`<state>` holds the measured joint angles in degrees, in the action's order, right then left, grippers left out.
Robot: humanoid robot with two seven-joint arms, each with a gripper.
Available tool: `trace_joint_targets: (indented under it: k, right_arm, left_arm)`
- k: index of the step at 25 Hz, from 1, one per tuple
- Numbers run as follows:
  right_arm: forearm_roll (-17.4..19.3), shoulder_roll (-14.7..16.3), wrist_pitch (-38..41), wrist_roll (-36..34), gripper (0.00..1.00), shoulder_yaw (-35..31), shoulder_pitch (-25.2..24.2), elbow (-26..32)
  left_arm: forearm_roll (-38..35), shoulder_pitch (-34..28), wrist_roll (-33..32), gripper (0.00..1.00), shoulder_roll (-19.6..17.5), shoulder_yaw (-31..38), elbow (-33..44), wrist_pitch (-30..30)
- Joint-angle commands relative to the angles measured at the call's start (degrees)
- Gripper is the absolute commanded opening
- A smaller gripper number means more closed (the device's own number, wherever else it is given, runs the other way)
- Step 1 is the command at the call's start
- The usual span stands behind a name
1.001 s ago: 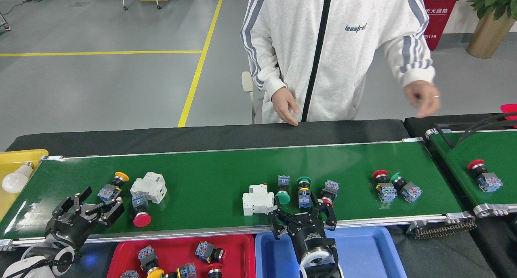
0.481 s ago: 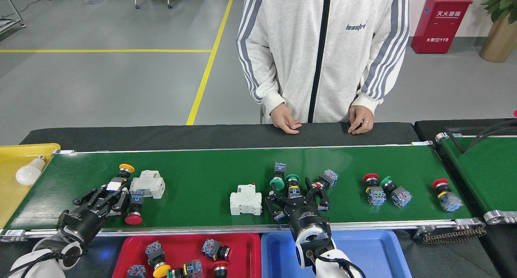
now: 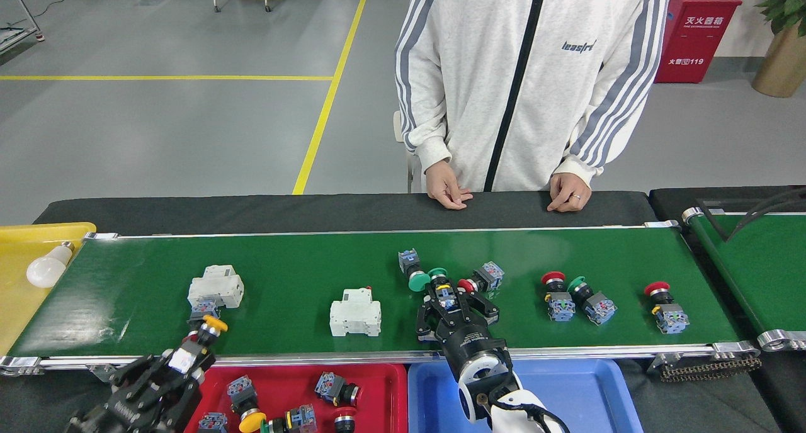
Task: Pick switch part from conveyor to tray
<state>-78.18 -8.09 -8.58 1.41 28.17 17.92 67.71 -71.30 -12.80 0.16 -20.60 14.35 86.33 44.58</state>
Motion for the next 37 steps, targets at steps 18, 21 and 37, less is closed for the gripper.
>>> trace_joint_targets:
  k: [18, 21, 37]
  right_arm:
    - [-1.36, 4.48, 3.75, -0.79, 0.98, 22.54, -7.72, 17.54]
    - [-1.36, 4.75, -1.62, -1.94, 0.98, 11.29, -16.07, 22.47]
    - [-1.97, 6.68, -6.63, -7.83, 0.98, -6.20, -19.68, 21.06]
  left_arm:
    - [-0.68, -4.34, 0.63, 1.00, 11.02, 16.50, 3.06, -9.42]
    - [-0.68, -4.34, 0.81, 1.00, 10.49, 18.17, 1.91, -10.47]
    - [-5.87, 11.22, 0.90, 0.99, -2.08, 14.92, -19.09, -14.17]
